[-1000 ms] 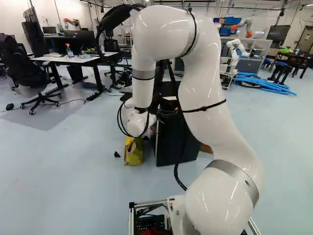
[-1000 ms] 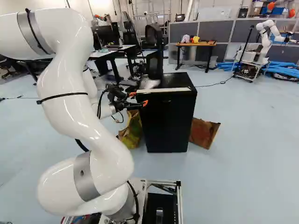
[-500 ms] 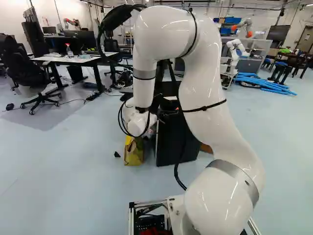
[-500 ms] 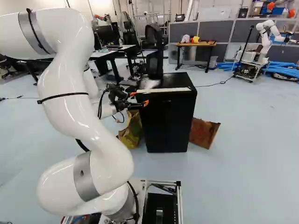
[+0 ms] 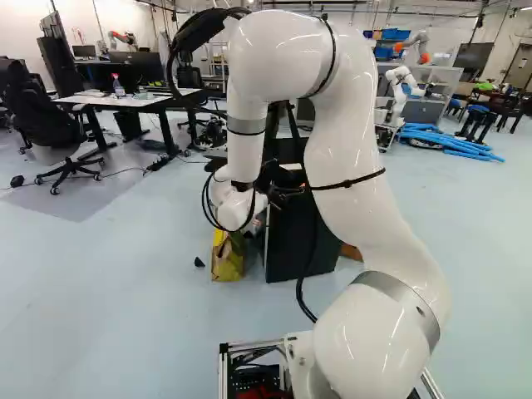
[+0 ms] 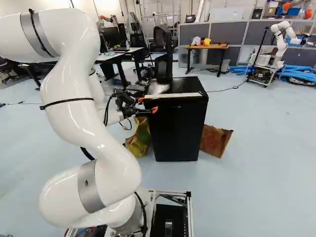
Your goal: Grab a drink from the fridge
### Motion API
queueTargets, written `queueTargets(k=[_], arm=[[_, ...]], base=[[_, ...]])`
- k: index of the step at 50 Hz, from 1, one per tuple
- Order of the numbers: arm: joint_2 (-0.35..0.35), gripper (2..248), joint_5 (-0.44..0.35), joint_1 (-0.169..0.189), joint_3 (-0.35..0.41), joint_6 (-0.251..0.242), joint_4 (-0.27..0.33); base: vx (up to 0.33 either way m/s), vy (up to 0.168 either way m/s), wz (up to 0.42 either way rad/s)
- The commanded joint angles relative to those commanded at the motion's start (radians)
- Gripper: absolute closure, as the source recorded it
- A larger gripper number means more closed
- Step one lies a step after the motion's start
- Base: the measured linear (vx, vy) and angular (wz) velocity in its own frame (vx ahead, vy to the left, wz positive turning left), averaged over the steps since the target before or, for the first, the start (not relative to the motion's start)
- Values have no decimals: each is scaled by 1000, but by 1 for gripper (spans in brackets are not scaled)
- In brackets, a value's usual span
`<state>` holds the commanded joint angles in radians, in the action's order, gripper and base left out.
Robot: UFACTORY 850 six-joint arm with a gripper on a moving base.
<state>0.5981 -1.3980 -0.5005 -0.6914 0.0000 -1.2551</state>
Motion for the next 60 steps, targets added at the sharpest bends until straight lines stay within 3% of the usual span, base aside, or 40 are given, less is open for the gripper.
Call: queueTargets(k=[60], arm=[[-49,3,16,-31,92,0,-119]], base=[[0,0,0]])
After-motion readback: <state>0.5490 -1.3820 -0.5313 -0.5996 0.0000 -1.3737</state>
